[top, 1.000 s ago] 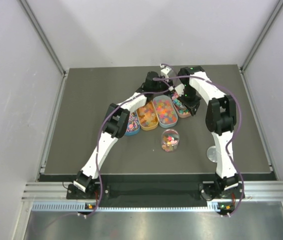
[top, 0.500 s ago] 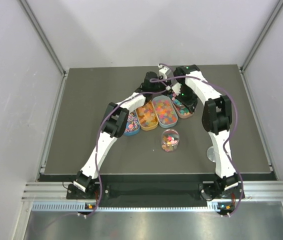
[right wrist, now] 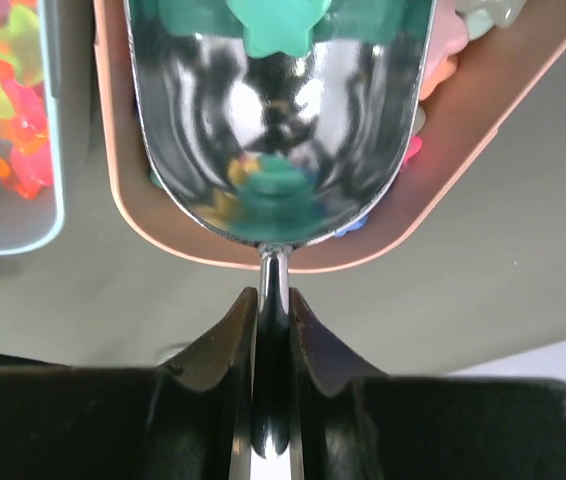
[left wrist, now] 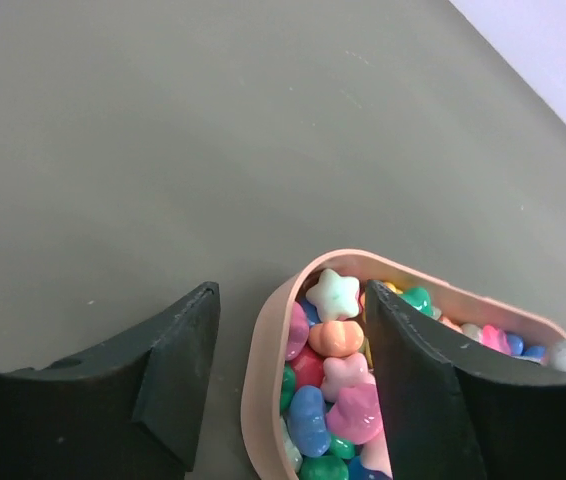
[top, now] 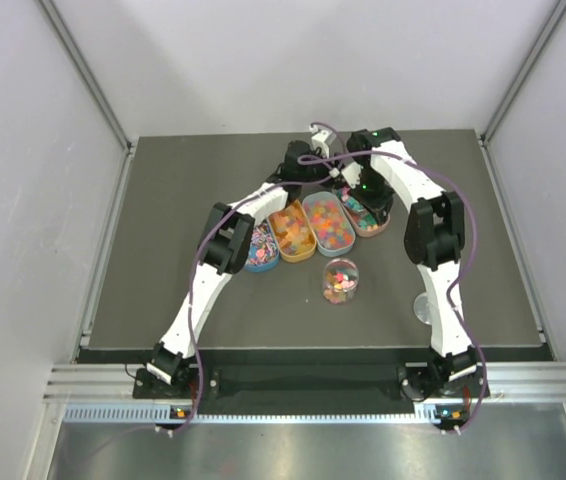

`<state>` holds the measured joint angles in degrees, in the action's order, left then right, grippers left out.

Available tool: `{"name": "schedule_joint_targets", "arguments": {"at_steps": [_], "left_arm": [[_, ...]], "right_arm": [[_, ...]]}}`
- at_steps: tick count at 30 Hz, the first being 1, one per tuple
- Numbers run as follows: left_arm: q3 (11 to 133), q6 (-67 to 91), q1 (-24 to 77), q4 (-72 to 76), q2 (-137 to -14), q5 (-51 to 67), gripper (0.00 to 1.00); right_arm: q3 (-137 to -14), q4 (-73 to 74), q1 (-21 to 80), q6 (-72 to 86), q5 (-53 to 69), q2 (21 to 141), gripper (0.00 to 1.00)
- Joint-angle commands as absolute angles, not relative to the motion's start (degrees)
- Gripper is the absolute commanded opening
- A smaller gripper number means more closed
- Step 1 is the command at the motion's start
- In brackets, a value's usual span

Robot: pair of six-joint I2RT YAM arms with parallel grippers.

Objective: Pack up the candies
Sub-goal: Scoop the fake candies from the storage box.

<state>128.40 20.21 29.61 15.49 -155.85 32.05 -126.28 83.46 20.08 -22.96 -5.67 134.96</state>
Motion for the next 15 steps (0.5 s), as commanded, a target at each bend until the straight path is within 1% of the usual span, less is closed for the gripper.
{"name": "schedule_joint_targets", "arguments": {"at_steps": [1,7,15], "left_arm": [[128.6,23.2,32.5,24.0,-145.2,35.5,0.66],[126.6,22.2,31.9,24.2,-142.5,34.5,0.67],[125.4,21.4,28.8,22.5,-139.8,35.2,0.67]], "right_arm": [[-127.4,82.9,20.7,-23.6,-0.2,134.4,0.0],[-127.6,83.0,19.7,-24.1,2.7,135.1,0.0],[-125.5,83.7,13.8,-25.5,9.2,135.9,0.0]]}}
